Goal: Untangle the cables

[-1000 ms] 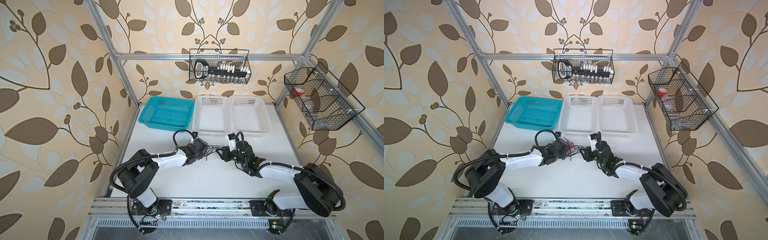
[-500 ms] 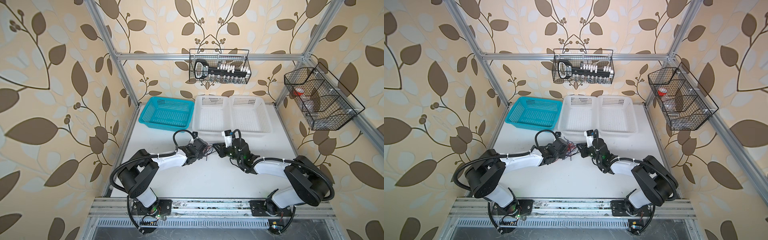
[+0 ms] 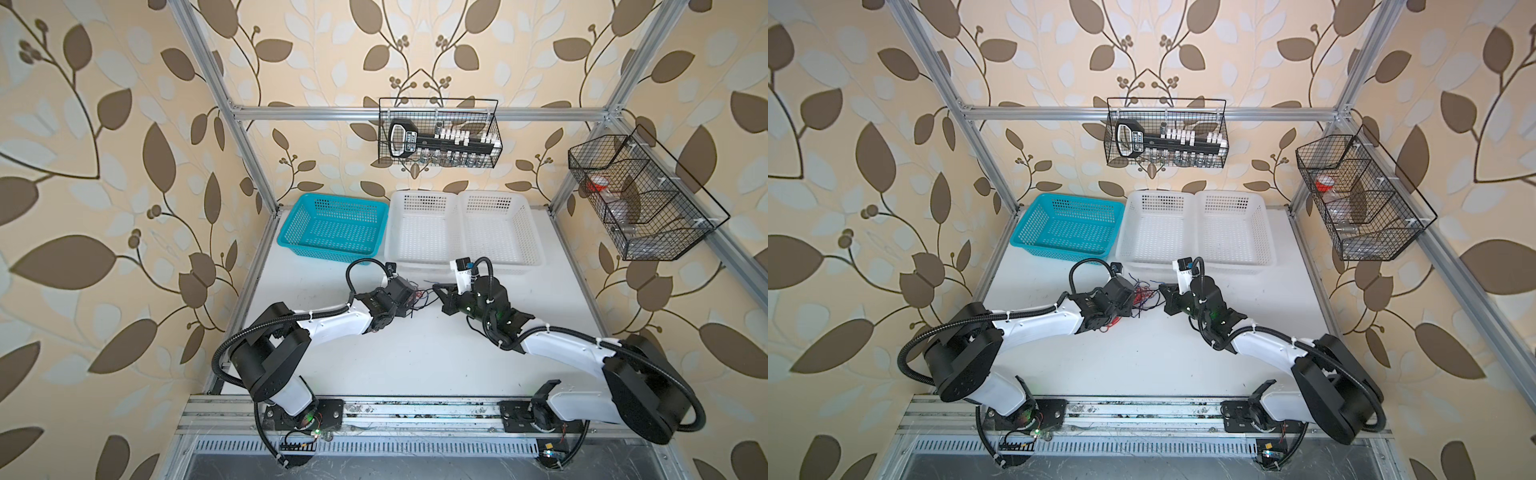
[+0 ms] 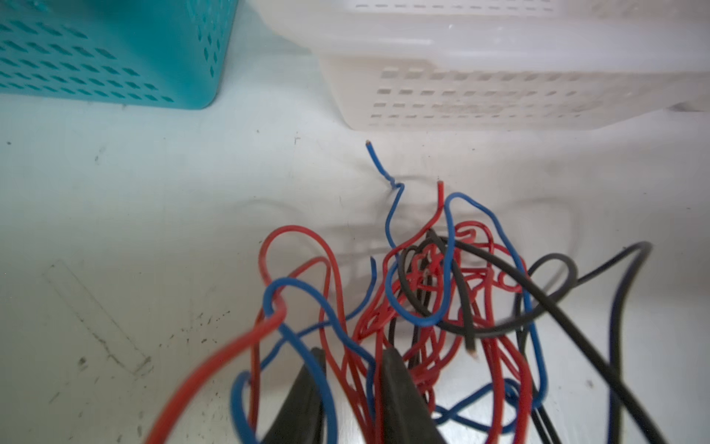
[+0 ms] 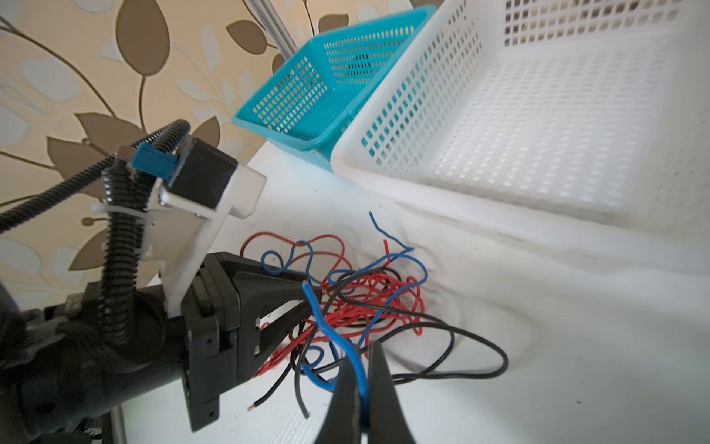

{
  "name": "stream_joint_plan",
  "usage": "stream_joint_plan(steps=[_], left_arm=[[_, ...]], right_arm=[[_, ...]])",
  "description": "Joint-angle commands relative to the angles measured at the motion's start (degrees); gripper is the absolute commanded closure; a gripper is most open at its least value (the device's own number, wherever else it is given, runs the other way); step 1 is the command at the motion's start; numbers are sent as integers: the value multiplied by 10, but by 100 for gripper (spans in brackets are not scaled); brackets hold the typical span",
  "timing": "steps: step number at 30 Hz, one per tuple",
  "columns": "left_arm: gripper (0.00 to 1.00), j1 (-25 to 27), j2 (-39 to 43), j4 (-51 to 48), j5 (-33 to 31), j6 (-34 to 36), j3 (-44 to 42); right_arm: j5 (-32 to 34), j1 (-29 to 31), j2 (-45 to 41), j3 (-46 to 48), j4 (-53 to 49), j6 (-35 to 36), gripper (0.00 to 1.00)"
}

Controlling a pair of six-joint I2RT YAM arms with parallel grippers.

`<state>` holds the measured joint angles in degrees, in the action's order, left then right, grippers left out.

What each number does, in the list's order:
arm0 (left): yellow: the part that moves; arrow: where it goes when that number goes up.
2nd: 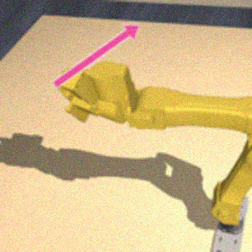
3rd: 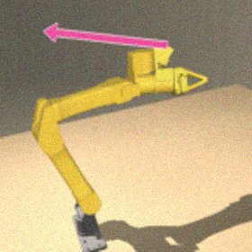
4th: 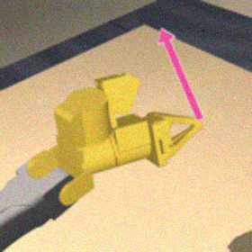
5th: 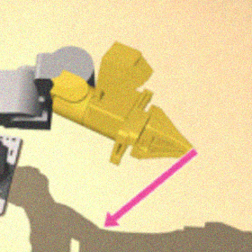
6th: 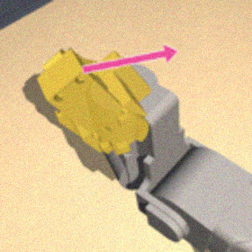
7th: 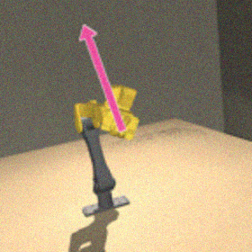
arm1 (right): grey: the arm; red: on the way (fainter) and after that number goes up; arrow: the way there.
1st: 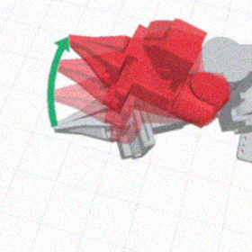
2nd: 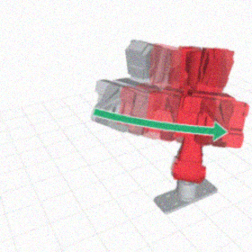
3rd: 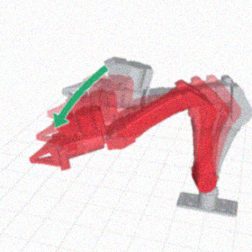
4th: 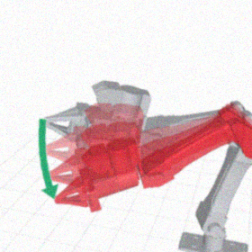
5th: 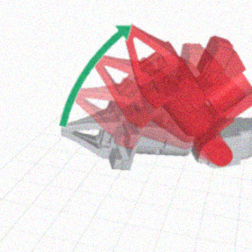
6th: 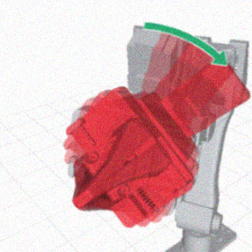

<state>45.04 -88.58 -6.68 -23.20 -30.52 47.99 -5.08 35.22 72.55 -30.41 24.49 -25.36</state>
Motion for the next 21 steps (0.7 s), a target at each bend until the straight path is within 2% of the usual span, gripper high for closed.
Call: stream_joint_plan(steps=[1,8,12,16,18,21], left_arm=[[70,-4,21,-25,-46,4,-13],[69,-4,40,-2,-30,25,-22],[83,-10,40,-34,-54,30,-7],[84,-17,44,-33,-53,32,-13],[83,-22,44,-33,-50,27,-14],[74,-23,45,-17,-31,28,-18]], right_arm=[[62,-3,-45,-21,-78,38,100],[96,-5,-100,-28,-147,60,100],[138,-13,-122,-38,-197,82,100],[134,-34,-144,-36,-219,91,100],[127,-41,-151,-34,-225,94,100],[99,-42,-150,-28,-215,103,100]])
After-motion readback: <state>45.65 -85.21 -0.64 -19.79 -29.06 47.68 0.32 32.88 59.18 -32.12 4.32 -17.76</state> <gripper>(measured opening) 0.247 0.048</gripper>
